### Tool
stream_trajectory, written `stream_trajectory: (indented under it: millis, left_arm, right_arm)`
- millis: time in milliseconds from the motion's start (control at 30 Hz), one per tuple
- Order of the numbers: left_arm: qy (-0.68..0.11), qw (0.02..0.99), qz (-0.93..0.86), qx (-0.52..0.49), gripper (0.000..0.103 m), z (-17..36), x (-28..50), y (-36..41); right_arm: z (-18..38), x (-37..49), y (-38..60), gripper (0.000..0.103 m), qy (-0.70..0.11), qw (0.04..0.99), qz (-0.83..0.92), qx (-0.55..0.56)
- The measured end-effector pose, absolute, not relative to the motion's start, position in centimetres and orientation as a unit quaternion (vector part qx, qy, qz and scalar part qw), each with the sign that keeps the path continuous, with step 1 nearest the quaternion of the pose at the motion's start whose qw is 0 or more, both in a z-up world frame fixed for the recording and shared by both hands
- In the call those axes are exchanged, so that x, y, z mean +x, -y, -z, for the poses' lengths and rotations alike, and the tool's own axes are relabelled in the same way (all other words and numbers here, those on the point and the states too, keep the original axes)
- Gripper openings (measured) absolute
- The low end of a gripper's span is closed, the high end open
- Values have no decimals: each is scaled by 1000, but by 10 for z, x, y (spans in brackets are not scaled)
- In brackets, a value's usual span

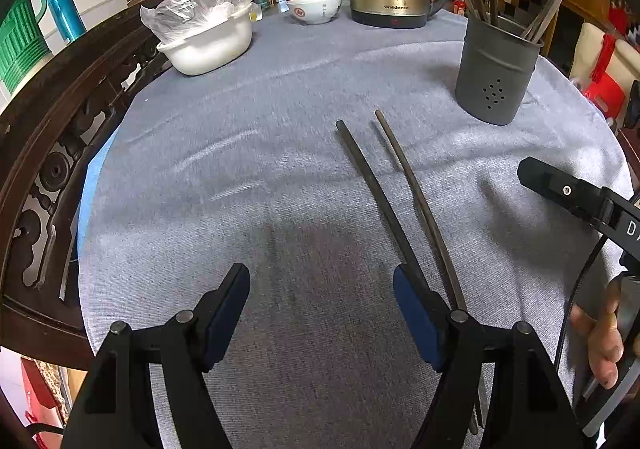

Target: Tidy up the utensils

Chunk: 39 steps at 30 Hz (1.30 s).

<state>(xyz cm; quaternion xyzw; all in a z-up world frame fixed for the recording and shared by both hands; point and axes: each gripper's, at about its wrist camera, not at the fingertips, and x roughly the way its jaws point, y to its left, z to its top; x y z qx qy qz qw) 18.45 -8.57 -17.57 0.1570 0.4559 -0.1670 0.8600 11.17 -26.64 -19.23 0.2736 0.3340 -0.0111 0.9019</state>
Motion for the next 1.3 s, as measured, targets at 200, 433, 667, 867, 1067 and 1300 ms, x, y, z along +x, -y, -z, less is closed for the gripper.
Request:
stream_trajectory:
  millis: [200, 433, 667, 867, 1067, 1300]
  left_arm:
    - [-461, 858, 173, 150, 75, 177, 188, 83]
    - [-475, 856, 167, 118, 75, 177, 203, 65]
    - [-485, 853, 160, 105, 75, 183, 210, 53]
    - [-489, 853, 156, 94, 75, 185, 215, 44]
    - [-493, 852, 156, 85, 75, 189, 212, 37]
    - [-494, 852, 155, 81, 75, 189, 211, 34]
  right_arm:
    - [191, 108, 269, 70, -321, 904, 8, 281]
    - [177, 121, 254, 45, -333, 914, 2, 230]
    - [182, 145, 222, 38, -393, 894, -40, 213]
    - [188, 158, 195, 29, -429, 882, -62, 184]
    - [192, 164, 181, 19, -449, 875, -61, 167]
    - [193, 165, 171, 9, -457, 875, -60, 146]
